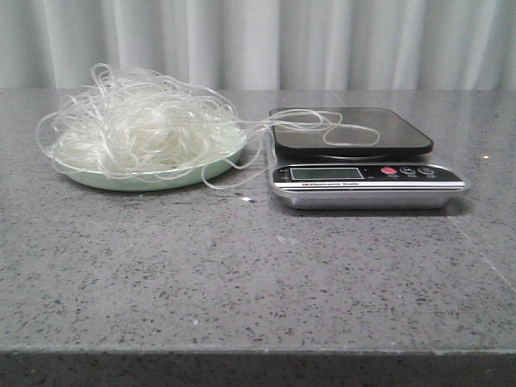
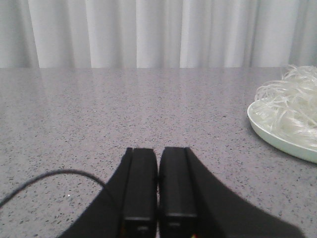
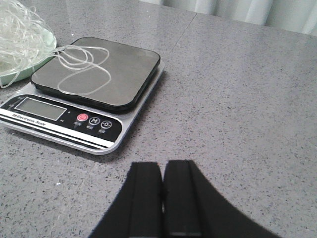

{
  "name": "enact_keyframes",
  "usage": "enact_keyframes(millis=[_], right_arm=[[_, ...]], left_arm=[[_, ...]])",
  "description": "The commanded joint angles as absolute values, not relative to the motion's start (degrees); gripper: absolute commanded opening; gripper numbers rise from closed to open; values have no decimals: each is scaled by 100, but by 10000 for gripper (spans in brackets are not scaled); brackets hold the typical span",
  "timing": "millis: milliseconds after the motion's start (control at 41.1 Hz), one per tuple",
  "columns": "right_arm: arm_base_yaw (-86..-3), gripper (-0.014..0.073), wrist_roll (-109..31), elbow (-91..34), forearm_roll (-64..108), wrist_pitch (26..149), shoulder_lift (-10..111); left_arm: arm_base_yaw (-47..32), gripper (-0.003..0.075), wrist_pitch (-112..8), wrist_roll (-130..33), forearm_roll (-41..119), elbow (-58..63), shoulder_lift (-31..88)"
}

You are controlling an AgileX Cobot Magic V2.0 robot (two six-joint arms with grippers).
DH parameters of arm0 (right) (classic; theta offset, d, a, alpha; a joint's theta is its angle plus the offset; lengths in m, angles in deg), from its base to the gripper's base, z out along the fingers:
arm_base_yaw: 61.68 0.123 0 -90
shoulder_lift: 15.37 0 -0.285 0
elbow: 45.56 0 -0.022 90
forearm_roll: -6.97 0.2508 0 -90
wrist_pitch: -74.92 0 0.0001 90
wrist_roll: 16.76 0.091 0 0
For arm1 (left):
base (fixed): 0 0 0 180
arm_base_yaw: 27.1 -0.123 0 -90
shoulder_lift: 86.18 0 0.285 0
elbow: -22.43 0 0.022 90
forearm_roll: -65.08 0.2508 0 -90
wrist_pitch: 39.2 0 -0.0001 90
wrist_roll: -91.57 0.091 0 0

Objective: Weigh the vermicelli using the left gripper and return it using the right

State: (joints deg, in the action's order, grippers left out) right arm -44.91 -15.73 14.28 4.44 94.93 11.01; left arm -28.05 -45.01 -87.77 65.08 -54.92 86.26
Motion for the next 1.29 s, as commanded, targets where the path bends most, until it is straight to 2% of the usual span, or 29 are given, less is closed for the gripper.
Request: enact_keyframes(millis=[0,122,292,438,657,852,1266], right_arm=[[-4528,150,-1580,1264,358,9038,1139],[-4598,150,-1580,1264,358,8938,1127],[-5244,150,-1580,1467,358,8779,1121],[-5789,150,-1576,2110,601,7982,1023],[-5978,150,-1576,3163,898,7045,116],[-6341,150,-1576,3279,1026,7928,-974],[-6620,150,-1576,3284,1238,7754,-920]], left_arm=[[-2801,137,-4082,-8843,6453,-5536,8748],[-2801,137,-4082,-8843,6453,-5536,8748],[-2801,137,-4082,-8843,6453,-5536,8748],[-2801,137,-4082,-8843,6453,-5536,8748],[-2801,137,-4082,-8843,6453,-5536,8748],[-2801,137,-4082,-8843,6453,-5536,8748],[-2801,137,-4069,-8843,6453,-5536,8735]])
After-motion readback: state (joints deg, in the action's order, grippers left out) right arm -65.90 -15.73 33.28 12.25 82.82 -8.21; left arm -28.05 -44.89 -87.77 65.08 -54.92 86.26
